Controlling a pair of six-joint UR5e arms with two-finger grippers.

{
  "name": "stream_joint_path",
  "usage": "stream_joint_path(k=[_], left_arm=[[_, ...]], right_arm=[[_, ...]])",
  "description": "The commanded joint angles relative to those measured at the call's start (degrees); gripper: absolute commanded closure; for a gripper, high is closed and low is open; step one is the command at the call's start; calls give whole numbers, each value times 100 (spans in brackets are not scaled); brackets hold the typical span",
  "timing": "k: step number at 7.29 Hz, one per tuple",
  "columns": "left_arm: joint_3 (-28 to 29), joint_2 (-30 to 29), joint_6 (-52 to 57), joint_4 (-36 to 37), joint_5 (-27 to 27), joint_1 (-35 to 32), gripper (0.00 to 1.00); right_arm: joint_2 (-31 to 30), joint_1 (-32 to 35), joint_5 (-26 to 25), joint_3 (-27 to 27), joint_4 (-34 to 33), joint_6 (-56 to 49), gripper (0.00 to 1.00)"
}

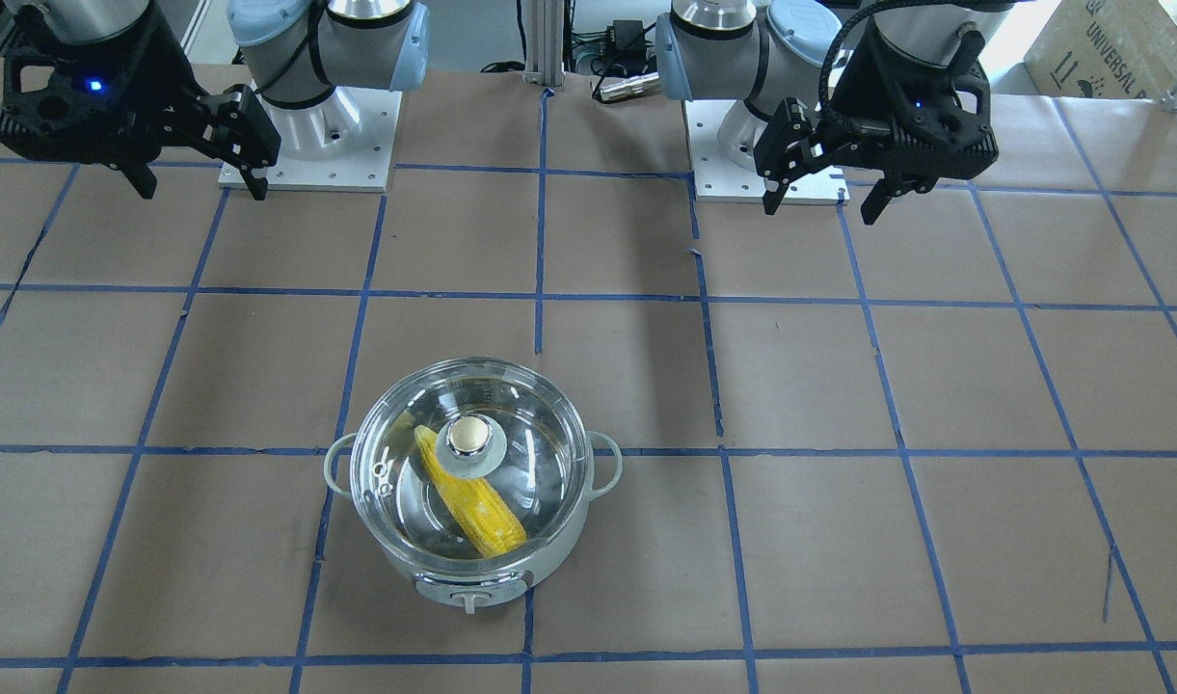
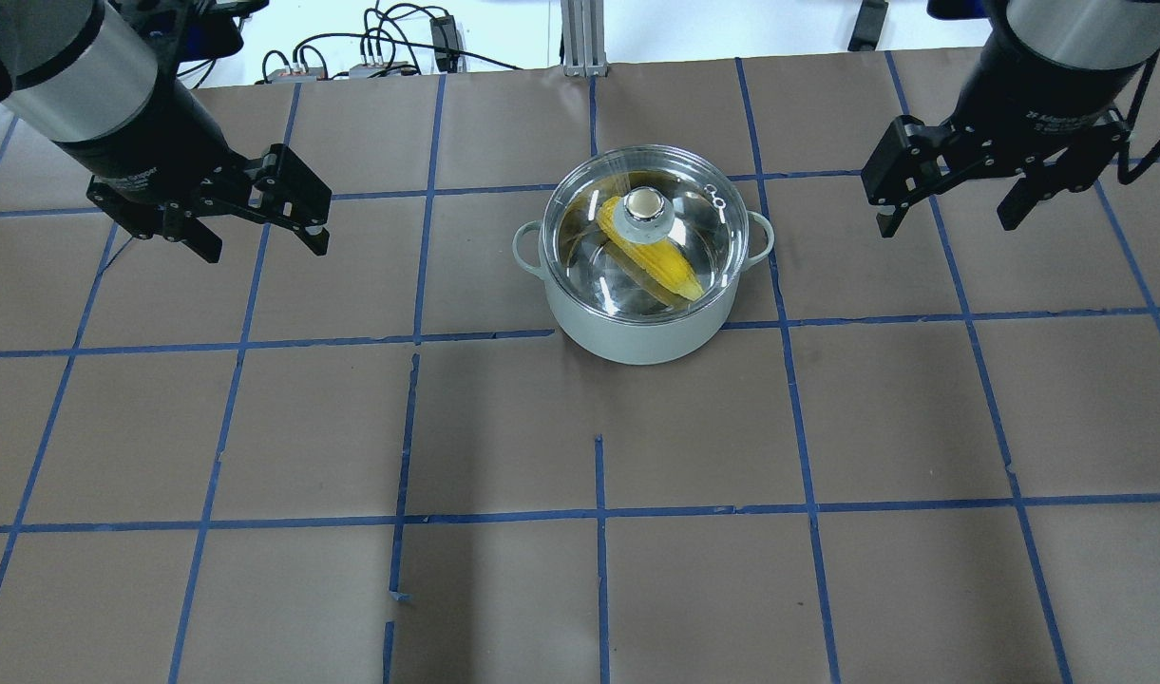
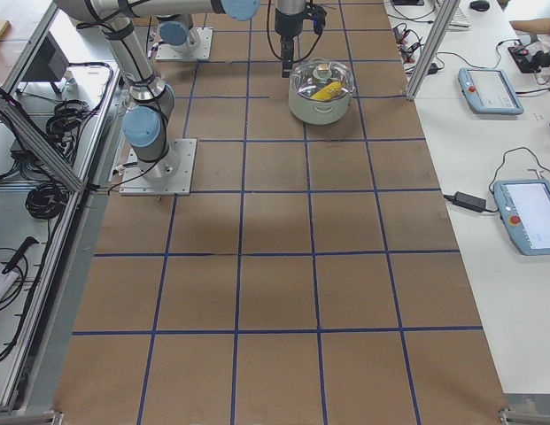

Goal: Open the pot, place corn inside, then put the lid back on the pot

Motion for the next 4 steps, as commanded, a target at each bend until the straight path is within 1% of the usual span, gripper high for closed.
stream_joint_path(k=[1,4], left_arm=[[-1,0,7,0,-19,0,0],[-1,-8,7,0,-19,0,0]], right_arm=[[28,-8,-47,-8,-189,-4,0],[186,1,23,-17,-364,5,0]])
